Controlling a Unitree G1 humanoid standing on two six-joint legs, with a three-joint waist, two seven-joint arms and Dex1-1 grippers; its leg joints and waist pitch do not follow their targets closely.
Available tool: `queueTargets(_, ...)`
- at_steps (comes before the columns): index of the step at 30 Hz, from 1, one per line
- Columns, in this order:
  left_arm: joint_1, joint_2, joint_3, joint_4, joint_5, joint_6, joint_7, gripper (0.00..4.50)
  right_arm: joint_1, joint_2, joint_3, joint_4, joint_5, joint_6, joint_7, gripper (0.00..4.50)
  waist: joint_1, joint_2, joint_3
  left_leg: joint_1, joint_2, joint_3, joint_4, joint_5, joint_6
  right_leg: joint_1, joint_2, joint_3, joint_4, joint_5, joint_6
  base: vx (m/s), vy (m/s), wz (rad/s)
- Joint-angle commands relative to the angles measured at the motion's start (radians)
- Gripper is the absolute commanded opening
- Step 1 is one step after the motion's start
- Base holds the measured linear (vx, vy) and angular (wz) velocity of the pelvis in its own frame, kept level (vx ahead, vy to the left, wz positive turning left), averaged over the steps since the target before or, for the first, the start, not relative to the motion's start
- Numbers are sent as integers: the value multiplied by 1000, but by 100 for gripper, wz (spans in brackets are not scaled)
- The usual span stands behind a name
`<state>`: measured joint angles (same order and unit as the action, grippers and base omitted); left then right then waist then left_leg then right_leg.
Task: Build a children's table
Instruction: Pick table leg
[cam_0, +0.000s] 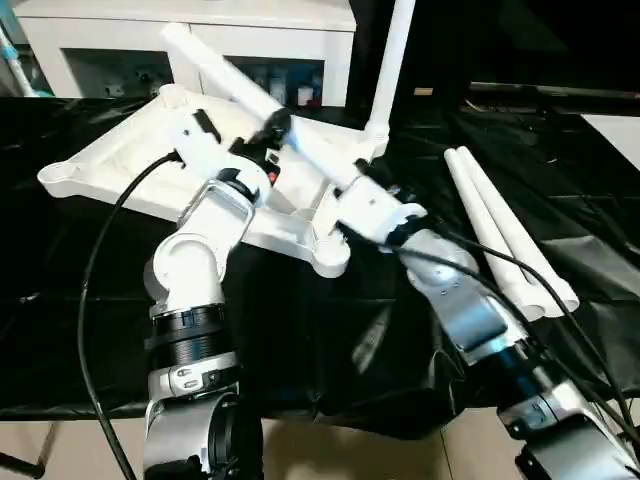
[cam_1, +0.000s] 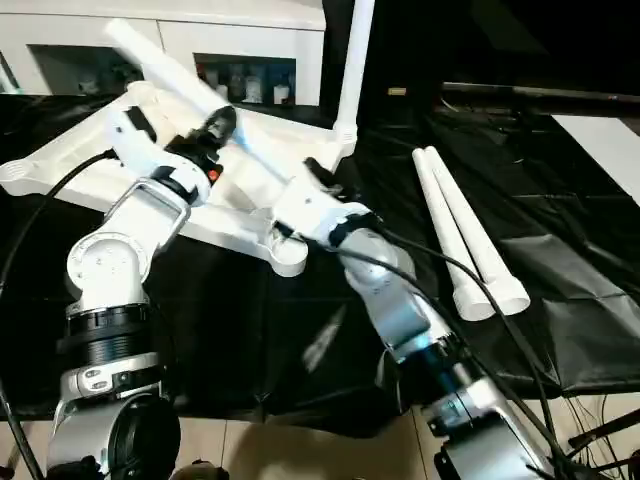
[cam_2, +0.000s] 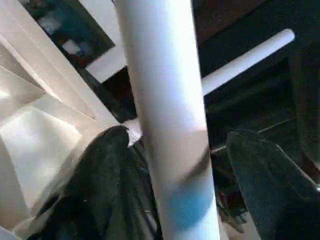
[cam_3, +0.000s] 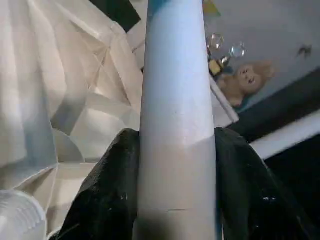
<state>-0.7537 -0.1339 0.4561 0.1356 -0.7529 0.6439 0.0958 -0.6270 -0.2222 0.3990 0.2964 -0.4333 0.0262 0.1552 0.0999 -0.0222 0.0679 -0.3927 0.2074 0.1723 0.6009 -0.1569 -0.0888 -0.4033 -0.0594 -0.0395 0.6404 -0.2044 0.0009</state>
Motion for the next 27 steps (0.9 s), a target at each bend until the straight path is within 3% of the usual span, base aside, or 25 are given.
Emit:
queueTargets(1,-29,-83,-3,5,-21,9,12,325,-17,0,5,3,-16,-16,-18,178,-2,-7,-81,18,2,1,-52,-141,17,57,-48,36,-66,6,-151,0,0,0)
queueTargets(8,-21,-87,-24,-19,-87,25,-5,277,-26,12,7,44,-29,-47,-31,178,-2,-8,-81,19,4,0,-53,-158,9,57,-48,36,-66,-13,-146,0,0,0)
queueTargets(20,-15,-61,-36,-10,-103,0,11,183,-31,21,1,73,-14,-99,-28,178,-9,-8,-83,17,1,1,-49,-145,21,60,-46,36,-63,21,-149,0,0,0)
queueTargets(21,-16,-59,-38,-9,-104,-1,10,178,-32,22,-1,76,-11,-104,-30,234,-10,-7,-83,18,2,1,-50,-147,21,59,-46,35,-63,22,-152,0,0,0)
queueTargets(27,-19,-45,-46,-3,-100,-9,-9,173,-34,27,-17,90,12,-125,-14,285,-9,-5,-84,19,2,1,-49,-149,23,60,-46,35,-62,32,-158,0,0,0)
